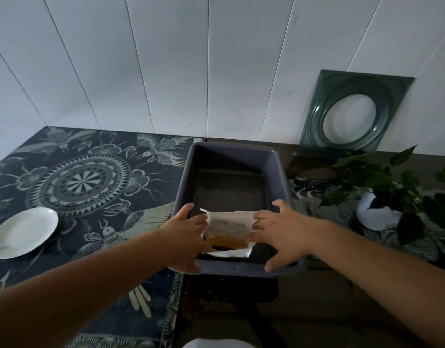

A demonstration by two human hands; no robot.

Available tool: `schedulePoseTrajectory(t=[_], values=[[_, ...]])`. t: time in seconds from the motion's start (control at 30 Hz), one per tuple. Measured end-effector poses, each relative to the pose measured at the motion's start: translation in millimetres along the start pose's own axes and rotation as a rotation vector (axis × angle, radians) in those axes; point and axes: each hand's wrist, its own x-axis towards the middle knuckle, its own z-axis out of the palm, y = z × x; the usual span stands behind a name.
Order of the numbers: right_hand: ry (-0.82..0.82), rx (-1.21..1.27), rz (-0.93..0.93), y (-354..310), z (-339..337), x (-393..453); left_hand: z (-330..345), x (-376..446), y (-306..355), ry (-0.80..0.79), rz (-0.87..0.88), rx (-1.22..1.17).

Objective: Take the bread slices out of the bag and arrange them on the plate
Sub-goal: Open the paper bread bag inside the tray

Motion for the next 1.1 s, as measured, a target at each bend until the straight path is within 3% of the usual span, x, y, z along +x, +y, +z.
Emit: schedulePoseTrajectory(t=[0.4, 0.5, 0.63, 0.7, 0.87, 1.0, 1.1], values=[[0.002, -0.184, -0.078, -5.5, -24.6, -0.4, -11.5, -1.2, 4.4, -0.13, -0.105, -0.195], [-0.067, -0.176, -0.015, -3.7, -31.8, 4.4, -14.2, 0.6, 1.6, -0.062, -0.083, -0.247], [0.137, -0.057, 0.008, -12.4, -45.7, 25.7, -12.2, 1.6, -4.6, 0.026, -0.041, -0.202], [0.152, 0.027, 0.01, -21.6, -55.6, 40.3, -8.4, 2.2, -6.4, 0.093, -0.042, -0.167], [-0.077, 0.199, 0.021, -45.4, -57.3, 90.1, 1.8, 4.2, -2.5, 0.229, -0.034, -0.127], [-0.361, 0.167, 0.12, -41.1, -42.9, 126.0, 5.8, 0.6, 0.7, 0.279, -0.107, -0.137], [-0.309, 0.209, 0.117, -37.7, -18.4, 137.4, -1.4, -6.8, 4.1, 0.324, -0.106, -0.185]])
